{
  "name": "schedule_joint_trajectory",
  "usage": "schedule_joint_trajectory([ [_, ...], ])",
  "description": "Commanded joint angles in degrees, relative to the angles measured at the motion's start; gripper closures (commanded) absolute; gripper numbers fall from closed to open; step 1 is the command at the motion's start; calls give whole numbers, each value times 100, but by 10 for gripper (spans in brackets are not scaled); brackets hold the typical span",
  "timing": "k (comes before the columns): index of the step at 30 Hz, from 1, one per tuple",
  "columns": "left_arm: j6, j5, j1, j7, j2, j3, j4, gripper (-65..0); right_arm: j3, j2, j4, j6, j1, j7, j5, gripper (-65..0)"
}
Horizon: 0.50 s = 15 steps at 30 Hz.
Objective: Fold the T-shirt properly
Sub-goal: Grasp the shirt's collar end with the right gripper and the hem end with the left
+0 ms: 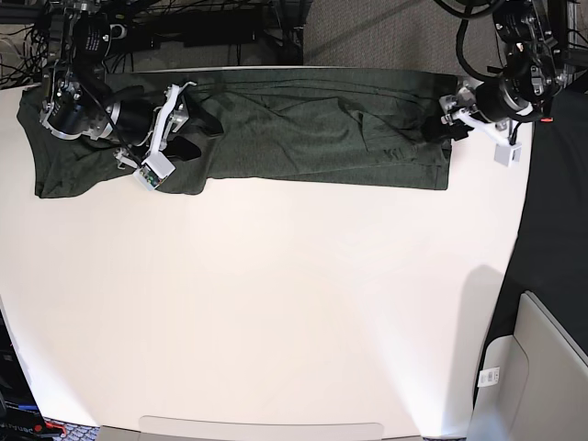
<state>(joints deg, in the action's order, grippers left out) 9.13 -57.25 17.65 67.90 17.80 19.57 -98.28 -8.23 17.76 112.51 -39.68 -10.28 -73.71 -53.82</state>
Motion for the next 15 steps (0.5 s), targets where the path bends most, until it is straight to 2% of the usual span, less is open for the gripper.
schedule_joint_trajectory([
  [1, -3, -20, -90, 28, 97, -36, 39, -477, -25, 31, 103, -32, 48, 105, -108, -298],
  [9, 6, -46, -134, 63, 62, -107, 127, -477, -34, 31, 103, -32, 13, 105, -108, -298],
  [15, 6, -37, -125, 10, 62, -687, 144, -476, -34, 31, 103, -32, 48, 105, -108, -298],
])
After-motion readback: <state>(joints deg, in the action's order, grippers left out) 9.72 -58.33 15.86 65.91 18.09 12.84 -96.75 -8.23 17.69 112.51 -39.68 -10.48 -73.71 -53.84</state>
